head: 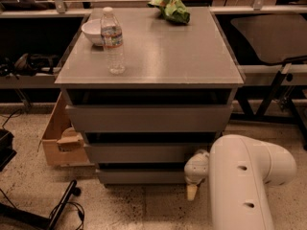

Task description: Open bottom drawer

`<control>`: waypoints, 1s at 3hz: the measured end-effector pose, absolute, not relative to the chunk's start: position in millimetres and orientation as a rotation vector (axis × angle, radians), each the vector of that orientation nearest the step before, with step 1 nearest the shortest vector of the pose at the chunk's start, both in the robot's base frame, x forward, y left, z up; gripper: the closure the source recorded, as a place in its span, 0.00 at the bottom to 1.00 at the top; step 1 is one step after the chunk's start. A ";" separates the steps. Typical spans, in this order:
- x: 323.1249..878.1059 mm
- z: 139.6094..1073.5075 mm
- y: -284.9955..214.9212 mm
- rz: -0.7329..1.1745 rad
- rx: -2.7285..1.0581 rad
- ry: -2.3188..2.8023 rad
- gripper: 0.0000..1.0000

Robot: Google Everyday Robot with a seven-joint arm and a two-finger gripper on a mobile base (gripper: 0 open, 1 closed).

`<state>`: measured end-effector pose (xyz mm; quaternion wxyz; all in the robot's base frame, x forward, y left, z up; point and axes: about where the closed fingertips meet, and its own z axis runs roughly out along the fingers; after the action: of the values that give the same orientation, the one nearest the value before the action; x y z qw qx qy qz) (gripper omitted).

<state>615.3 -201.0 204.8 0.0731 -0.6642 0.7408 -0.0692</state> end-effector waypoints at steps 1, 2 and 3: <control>623.0 189.6 -196.3 -0.186 -1.984 2.241 0.04; 615.9 179.1 -199.4 -0.161 -1.971 2.279 0.20; 608.8 190.0 -221.0 -0.195 -1.957 2.315 0.43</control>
Offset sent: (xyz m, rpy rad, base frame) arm -0.0075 -0.0035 -0.0367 0.0169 0.0698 -0.0671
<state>608.8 -221.0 190.0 0.0520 -0.6435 0.7610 -0.0643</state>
